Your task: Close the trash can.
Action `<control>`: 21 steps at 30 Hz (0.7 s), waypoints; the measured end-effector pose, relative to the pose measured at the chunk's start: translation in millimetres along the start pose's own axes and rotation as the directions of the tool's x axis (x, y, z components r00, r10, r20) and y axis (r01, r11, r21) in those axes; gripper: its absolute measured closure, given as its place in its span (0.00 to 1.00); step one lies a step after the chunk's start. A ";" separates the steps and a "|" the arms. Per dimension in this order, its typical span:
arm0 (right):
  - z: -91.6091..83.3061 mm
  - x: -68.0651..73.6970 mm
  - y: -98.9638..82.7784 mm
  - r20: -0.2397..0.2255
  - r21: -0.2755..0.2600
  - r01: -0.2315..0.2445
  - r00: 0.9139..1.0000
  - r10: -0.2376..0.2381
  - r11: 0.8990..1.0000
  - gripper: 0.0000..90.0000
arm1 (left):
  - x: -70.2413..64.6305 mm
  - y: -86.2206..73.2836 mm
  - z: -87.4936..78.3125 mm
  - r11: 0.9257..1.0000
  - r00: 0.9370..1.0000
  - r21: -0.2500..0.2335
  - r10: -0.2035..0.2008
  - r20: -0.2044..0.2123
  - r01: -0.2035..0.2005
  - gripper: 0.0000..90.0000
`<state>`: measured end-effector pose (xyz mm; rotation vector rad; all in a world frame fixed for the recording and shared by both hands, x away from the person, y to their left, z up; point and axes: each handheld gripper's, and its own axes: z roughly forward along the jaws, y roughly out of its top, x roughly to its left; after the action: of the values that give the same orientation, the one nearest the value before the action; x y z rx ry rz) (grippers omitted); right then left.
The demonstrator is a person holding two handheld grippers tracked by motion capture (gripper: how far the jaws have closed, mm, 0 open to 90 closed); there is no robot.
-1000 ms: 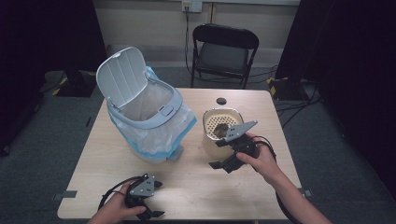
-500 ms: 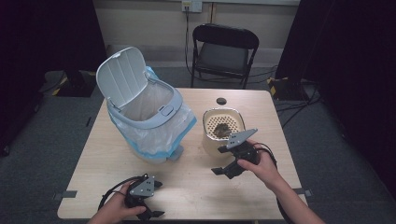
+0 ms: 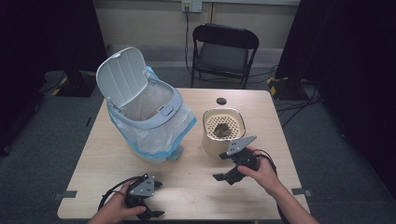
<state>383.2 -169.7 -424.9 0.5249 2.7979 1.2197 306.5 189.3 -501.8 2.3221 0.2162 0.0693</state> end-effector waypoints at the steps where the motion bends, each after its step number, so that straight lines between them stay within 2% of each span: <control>1: 0.7 0.1 -1.4 -0.004 0.004 0.001 1.000 -0.001 1.000 0.16 | 0.0 0.0 0.0 1.000 1.000 0.000 0.000 0.000 0.000 0.05; 21: 8.8 -1.1 -25.8 -0.001 0.011 -0.030 1.000 0.030 0.999 0.16 | 0.0 0.0 0.0 1.000 1.000 0.000 0.000 0.000 0.000 0.05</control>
<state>378.3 -180.2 -449.6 0.5694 2.8095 1.2103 306.5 189.4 -501.8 2.3221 0.2160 0.0693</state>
